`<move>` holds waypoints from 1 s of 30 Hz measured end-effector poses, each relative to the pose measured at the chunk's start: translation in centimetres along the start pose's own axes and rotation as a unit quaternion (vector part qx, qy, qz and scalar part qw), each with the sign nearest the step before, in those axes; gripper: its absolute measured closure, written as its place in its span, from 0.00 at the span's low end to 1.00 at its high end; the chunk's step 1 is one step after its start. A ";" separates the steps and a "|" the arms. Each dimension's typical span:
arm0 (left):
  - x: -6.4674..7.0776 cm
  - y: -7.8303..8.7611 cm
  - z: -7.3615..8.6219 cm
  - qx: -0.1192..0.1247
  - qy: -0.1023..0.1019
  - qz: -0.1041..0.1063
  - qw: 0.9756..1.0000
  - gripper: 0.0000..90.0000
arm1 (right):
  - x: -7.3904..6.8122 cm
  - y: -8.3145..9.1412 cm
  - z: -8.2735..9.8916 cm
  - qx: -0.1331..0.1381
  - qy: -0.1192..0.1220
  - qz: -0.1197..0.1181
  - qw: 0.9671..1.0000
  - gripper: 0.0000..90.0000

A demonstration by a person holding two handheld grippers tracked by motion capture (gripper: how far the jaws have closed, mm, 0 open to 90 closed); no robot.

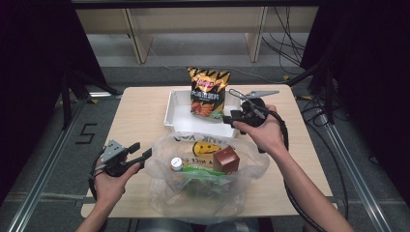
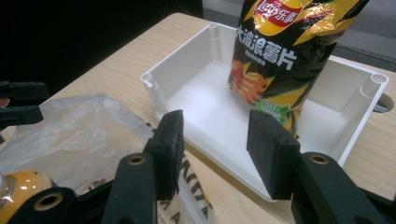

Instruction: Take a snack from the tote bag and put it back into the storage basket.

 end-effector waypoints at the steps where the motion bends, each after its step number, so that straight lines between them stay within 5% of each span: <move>1: 0.0 0.1 0.0 -0.002 -0.001 -0.003 1.000 0.48 | -0.1 0.2 0.2 -0.003 -0.004 0.003 1.000 0.63; 20: 0.0 0.1 0.0 0.001 0.000 -0.004 1.000 0.48 | -1.7 3.4 2.3 0.018 -0.016 -0.009 1.000 0.58; 28: 0.0 0.1 0.0 0.000 -0.002 -0.004 1.000 0.48 | -2.5 4.0 2.9 0.036 -0.001 -0.013 0.999 0.55; 29: 0.1 0.1 0.0 0.000 -0.002 -0.004 1.000 0.48 | -2.8 4.3 3.1 0.022 -0.018 -0.010 1.000 0.54; 30: 0.1 0.1 0.0 0.000 -0.001 -0.005 1.000 0.48 | -2.9 4.3 3.1 0.030 -0.004 -0.014 0.999 0.54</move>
Point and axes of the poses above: each handheld gripper's, and its own axes: y roughly backward along the jaws, z roughly out of its underside, x roughly to its right, the point moved 8 cm from there along -y, roughly forward along the jaws, and after that the axes turned 8 degrees about z, right-handed, at the moved point
